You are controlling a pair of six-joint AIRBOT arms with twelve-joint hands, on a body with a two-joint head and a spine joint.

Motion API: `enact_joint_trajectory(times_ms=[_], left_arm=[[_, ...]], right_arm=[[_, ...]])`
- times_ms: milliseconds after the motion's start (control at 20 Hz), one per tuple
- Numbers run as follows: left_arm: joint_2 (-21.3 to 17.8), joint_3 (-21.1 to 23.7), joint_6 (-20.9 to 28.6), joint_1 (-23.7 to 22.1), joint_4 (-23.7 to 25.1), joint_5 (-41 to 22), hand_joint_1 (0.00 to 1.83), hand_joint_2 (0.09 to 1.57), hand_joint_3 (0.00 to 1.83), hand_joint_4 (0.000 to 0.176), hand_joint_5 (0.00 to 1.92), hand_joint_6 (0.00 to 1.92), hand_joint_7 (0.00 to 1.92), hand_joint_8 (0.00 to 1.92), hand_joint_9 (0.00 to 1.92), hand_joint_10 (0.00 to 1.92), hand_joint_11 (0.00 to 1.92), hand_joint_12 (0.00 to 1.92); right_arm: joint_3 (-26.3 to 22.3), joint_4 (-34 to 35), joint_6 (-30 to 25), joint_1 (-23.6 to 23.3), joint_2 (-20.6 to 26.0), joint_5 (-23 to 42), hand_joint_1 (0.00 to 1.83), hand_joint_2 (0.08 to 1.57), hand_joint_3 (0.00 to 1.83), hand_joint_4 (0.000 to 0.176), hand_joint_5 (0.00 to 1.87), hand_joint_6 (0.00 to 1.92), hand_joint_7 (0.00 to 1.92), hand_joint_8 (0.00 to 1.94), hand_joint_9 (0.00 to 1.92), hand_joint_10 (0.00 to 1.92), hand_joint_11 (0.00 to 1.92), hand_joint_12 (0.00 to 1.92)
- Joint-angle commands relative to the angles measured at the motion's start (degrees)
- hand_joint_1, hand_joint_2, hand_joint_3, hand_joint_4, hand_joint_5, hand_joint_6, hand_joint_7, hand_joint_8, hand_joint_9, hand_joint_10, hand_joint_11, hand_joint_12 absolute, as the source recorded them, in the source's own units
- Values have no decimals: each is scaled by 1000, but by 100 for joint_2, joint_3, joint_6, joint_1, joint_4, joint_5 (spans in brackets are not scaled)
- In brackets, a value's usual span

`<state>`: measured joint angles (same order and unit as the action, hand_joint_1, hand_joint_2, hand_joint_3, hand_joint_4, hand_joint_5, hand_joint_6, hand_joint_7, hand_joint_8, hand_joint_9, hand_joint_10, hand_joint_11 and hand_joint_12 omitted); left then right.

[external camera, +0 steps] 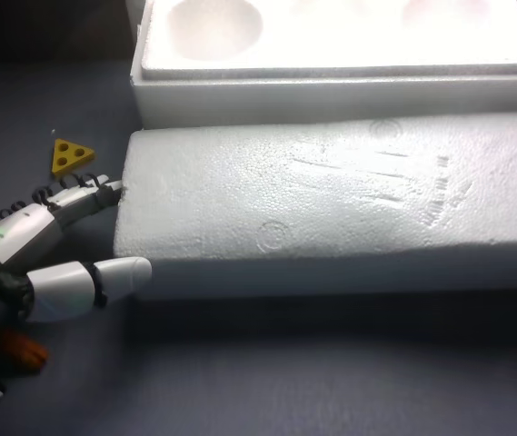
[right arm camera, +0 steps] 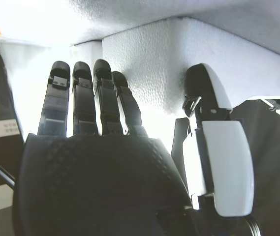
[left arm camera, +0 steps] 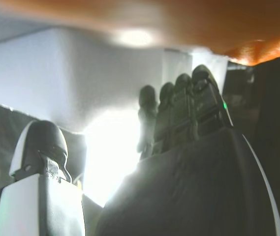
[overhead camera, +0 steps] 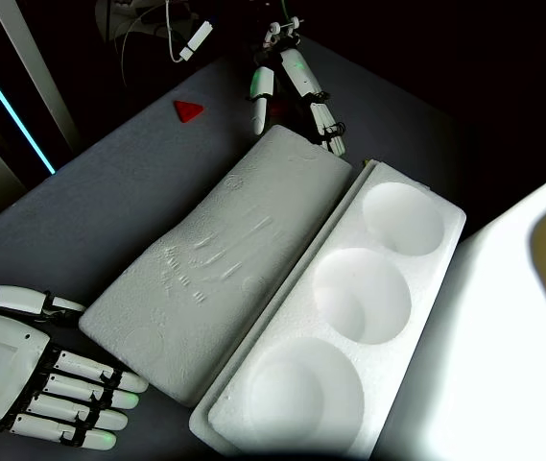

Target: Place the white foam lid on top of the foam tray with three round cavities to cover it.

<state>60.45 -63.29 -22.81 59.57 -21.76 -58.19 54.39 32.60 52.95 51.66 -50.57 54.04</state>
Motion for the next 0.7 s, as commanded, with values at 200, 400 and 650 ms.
enact_joint_trajectory(times_ms=[200, 400, 650], left_arm=[[-232, 329, 159, 162, 422, -1255, 476, 1102, 2, 0, 220, 19, 4, 0, 0, 0, 0, 0], [-536, 671, 212, 293, 636, -1703, 468, 1094, 0, 1, 207, 12, 0, 0, 0, 0, 0, 0], [-877, 933, 184, 258, 883, -2118, 491, 1097, 0, 4, 233, 21, 10, 4, 0, 0, 0, 0]], right_arm=[[-361, -540, -223, 88, 325, 1193, 382, 1231, 0, 0, 114, 16, 209, 8, 95, 407, 0, 1518], [-676, -667, -402, 404, 608, 1648, 393, 1238, 1, 0, 95, 3, 168, 0, 2, 432, 0, 1400], [-910, -682, -626, 864, 871, 2311, 421, 1240, 0, 0, 30, 1, 110, 5, 10, 253, 0, 1158]])
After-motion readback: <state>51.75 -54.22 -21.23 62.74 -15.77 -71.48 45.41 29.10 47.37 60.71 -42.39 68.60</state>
